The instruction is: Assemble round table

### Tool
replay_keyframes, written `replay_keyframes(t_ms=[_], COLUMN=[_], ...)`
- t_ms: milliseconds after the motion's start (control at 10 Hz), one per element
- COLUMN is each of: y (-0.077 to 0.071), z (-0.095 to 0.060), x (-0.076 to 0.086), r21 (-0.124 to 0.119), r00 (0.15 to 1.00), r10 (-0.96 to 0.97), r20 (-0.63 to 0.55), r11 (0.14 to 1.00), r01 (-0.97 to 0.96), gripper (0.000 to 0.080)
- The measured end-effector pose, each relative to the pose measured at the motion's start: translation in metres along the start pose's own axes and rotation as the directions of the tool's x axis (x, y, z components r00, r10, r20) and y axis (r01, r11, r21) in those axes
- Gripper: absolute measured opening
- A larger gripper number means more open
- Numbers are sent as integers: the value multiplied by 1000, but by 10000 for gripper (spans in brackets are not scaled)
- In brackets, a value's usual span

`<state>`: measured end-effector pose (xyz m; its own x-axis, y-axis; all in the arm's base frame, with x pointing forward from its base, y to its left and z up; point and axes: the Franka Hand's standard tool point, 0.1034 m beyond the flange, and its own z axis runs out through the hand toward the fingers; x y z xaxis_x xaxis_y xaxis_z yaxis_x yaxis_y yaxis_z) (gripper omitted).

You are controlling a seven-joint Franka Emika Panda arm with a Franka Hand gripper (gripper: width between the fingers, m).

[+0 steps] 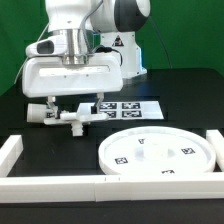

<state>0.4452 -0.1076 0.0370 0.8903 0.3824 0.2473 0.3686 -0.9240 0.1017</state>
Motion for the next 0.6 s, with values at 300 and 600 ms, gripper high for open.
replay_keyframes(t_ms=[300,600], y=[-7,-16], z=[0,1], x=[6,10], r21=[3,-15], r00=[1000,999], r10=[-11,-34], r20=[-4,-23], r11=[1000,999], r01=[11,34], gripper=[649,649])
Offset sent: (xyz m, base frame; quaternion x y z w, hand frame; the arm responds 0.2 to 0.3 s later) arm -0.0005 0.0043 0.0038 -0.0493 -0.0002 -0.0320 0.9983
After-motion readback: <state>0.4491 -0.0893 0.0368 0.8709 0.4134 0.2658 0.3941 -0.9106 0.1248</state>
